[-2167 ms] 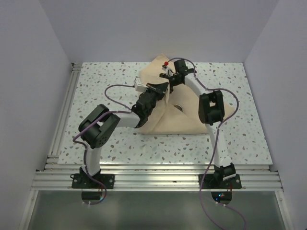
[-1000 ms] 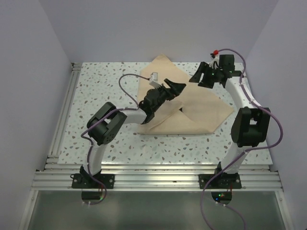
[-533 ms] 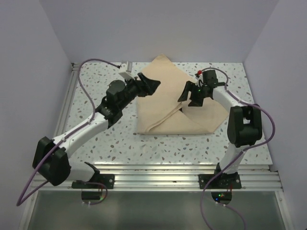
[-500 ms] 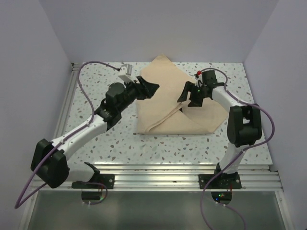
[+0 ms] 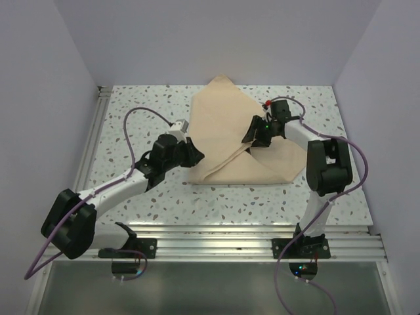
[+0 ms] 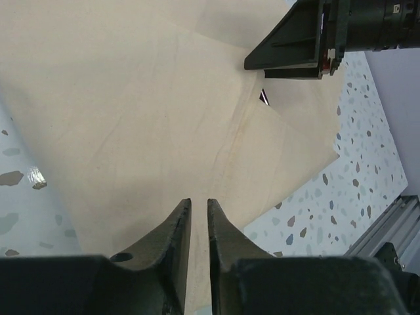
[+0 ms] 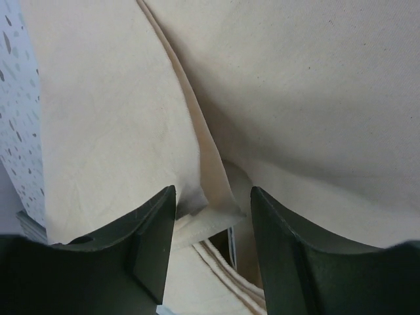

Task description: Prepare the surgical pack

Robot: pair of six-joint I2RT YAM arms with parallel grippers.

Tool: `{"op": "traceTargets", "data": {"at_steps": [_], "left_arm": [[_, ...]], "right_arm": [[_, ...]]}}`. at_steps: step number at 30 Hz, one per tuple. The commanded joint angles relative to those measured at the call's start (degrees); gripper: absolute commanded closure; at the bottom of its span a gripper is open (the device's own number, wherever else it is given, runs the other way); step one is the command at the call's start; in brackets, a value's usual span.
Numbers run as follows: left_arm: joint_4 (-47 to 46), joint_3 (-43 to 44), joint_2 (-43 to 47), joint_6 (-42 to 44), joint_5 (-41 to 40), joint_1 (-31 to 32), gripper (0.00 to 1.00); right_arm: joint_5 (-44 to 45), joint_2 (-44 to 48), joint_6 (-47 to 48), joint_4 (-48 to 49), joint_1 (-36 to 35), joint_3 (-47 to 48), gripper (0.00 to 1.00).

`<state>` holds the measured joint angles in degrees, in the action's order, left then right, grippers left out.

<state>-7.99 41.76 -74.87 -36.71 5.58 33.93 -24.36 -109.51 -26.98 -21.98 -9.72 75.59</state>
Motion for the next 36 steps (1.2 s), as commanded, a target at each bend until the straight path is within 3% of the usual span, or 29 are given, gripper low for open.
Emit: {"op": "traceTargets", "data": {"at_steps": [1, 6, 8, 15, 30, 33, 34, 36], "left_arm": [[-1.93, -1.41, -0.45, 1.99, 2.58, 0.17, 0.84], [-4.40, -3.26, -2.82, 1.46, 5.40, 0.17, 0.90], [-4.84, -3.79, -3.00, 1.73, 5.14, 0.08, 0.89], [-4.93, -4.67, -2.91, 2.61, 5.13, 0.17, 0.87], [-15.30, -8.97, -9.76, 0.85, 8.48, 1.13, 0.92], [-16.79, -9.67, -11.17, 0.76, 7.69, 2.62, 0.94], [-17.14, -9.94, -11.78, 0.85, 7.34, 3.15, 0.94], [-18.19, -10.99, -12.14, 0.50, 5.15, 4.55, 0.95]], "right_arm": [[-0.59, -0.61, -1.05, 3.25, -0.22, -0.01, 0.48], [-0.60, -0.61, -1.32, 3.52, -0.13, 0.70, 0.93], [0.27, -0.17, -1.05, 3.43, -0.13, 0.96, 1.00], [1.33, -0.96, 0.26, 1.94, 0.92, 4.12, 1.00], [1.59, -5.18, 1.58, 0.97, 1.89, 8.35, 1.00], [1.51, -5.36, 1.58, 1.50, 2.33, 7.64, 0.89], [1.68, -4.92, 1.49, 1.50, 2.51, 7.47, 0.72], [2.64, -3.78, 1.15, 2.11, 3.73, 6.06, 0.62]]}}
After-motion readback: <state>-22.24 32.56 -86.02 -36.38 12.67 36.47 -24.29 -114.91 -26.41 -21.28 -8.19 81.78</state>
